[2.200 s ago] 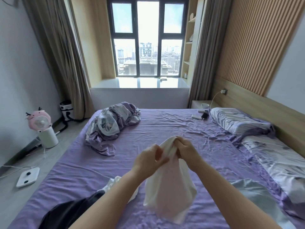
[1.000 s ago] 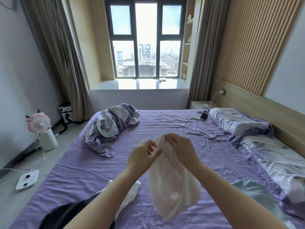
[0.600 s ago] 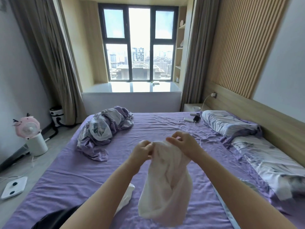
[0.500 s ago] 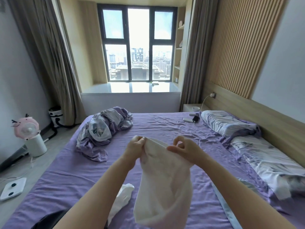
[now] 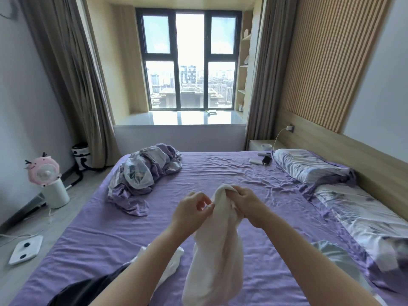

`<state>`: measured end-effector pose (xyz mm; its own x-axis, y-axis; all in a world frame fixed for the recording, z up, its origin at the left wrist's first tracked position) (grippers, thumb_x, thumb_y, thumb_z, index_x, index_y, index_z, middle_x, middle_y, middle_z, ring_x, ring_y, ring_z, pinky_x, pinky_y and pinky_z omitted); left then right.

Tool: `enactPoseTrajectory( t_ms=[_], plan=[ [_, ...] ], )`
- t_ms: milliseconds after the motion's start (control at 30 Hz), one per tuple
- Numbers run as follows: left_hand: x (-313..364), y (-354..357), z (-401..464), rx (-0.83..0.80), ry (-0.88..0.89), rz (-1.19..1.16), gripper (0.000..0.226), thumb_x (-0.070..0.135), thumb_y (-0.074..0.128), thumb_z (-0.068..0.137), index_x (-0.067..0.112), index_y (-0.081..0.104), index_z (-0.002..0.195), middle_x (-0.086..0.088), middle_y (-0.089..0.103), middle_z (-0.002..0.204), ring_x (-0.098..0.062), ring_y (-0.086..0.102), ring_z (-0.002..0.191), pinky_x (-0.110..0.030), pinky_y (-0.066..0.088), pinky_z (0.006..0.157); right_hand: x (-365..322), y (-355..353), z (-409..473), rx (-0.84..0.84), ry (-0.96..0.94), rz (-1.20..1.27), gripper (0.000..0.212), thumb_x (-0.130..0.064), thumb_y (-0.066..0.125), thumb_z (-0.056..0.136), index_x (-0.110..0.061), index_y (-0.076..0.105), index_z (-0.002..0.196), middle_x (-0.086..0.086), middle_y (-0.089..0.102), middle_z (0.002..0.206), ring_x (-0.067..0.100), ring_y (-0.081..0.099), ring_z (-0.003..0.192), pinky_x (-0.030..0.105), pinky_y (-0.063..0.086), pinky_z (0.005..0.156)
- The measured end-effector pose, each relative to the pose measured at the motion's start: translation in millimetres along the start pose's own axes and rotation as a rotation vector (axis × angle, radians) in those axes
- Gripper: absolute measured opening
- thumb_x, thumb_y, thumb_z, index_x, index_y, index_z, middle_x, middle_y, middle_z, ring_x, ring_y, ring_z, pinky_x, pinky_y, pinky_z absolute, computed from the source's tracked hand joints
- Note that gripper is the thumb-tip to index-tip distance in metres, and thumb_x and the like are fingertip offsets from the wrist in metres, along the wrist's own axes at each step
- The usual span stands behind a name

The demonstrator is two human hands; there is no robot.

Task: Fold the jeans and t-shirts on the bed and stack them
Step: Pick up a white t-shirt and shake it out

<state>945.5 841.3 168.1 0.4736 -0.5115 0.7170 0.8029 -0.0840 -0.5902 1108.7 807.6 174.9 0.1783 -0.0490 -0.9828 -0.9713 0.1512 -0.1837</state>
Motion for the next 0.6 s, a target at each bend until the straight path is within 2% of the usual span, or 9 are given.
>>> enactPoseTrajectory(
  t_ms=[100,167,233,333,400,433,500,567,600],
  plan=[
    [-8,11,-14,-0.065,-0.088,-0.073,0.023,0.045,0.068,0.079,0.024,0.061,0.076,0.011,0.057,0.066,-0.005,0.052,0.063,-0.022,0.043,0.064,7,3,4,0.026,0.069,0.021,0.021,-0.026,0.047,0.097,-0.014,0.064,0.094,0.005,0.060,0.080,0.017,0.056,0.070,0.026,0.043,0.052],
    [-9,21,-20,-0.138,-0.112,-0.105,0.023,0.041,0.071,0.078,0.021,0.060,0.083,0.011,0.060,0.071,-0.007,0.055,0.067,-0.025,0.046,0.067,10,3,6,0.037,0.080,0.011,0.025,-0.026,0.047,0.097,-0.006,0.062,0.098,0.005,0.057,0.077,0.017,0.055,0.068,0.025,0.042,0.051],
    [-10,25,-18,-0.155,-0.106,-0.068,0.015,0.030,0.069,0.082,0.022,0.056,0.085,0.012,0.057,0.069,-0.010,0.054,0.067,-0.021,0.043,0.064,9,-1,6,0.075,0.043,-0.097,0.029,-0.024,0.048,0.096,0.002,0.061,0.095,0.007,0.056,0.076,0.018,0.053,0.071,0.028,0.041,0.058],
    [-16,13,-6,-0.073,-0.124,-0.063,0.012,0.023,0.062,0.088,0.025,0.051,0.084,0.013,0.053,0.066,-0.012,0.051,0.062,-0.010,0.036,0.053,7,-18,5,0.122,-0.045,-0.528,0.036,-0.031,0.052,0.094,-0.006,0.056,0.067,0.005,0.050,0.064,0.016,0.047,0.063,0.030,0.033,0.058],
    [-20,2,5,-0.008,-0.182,-0.134,0.009,0.023,0.060,0.090,0.025,0.051,0.087,0.011,0.052,0.069,-0.012,0.051,0.063,-0.020,0.039,0.058,11,-31,1,0.172,-0.033,-0.667,0.047,-0.041,0.056,0.090,-0.017,0.040,0.053,-0.002,0.041,0.052,0.013,0.039,0.051,0.029,0.028,0.052],
    [-20,-4,10,0.017,-0.195,-0.167,0.008,0.022,0.059,0.091,0.025,0.052,0.089,0.010,0.052,0.070,-0.013,0.050,0.064,-0.025,0.038,0.060,13,-35,-1,0.204,-0.035,-0.660,0.051,-0.044,0.058,0.088,-0.019,0.035,0.050,-0.003,0.036,0.049,0.012,0.036,0.048,0.030,0.025,0.050],
    [-16,-14,20,0.054,-0.181,-0.183,0.007,0.020,0.059,0.090,0.025,0.054,0.089,0.010,0.051,0.071,-0.012,0.048,0.065,-0.027,0.036,0.063,15,-39,-4,0.212,-0.052,-0.507,0.053,-0.041,0.061,0.087,-0.020,0.030,0.049,-0.005,0.030,0.047,0.012,0.030,0.047,0.029,0.023,0.049],
    [-5,-24,29,0.075,-0.127,-0.113,0.008,0.022,0.063,0.087,0.027,0.057,0.087,0.011,0.052,0.075,-0.007,0.049,0.067,-0.025,0.037,0.068,14,-36,-5,0.149,-0.002,-0.221,0.040,-0.038,0.059,0.089,-0.018,0.045,0.057,-0.002,0.040,0.054,0.014,0.039,0.053,0.023,0.032,0.047],
    [0,-26,31,0.053,-0.099,-0.068,0.009,0.024,0.066,0.085,0.030,0.059,0.087,0.012,0.053,0.080,-0.006,0.051,0.072,-0.025,0.038,0.072,13,-32,-5,0.087,0.060,-0.075,0.031,-0.037,0.057,0.091,-0.013,0.059,0.070,0.003,0.051,0.063,0.016,0.049,0.059,0.023,0.042,0.050]
  ],
)
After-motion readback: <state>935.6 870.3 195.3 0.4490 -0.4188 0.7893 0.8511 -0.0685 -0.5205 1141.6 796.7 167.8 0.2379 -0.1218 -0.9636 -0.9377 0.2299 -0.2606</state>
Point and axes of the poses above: each hand's wrist, its own z-axis towards the middle knuckle, its own y-axis out of the palm, x = y × z, the point moved 5 cm from there along z, towards the middle knuckle
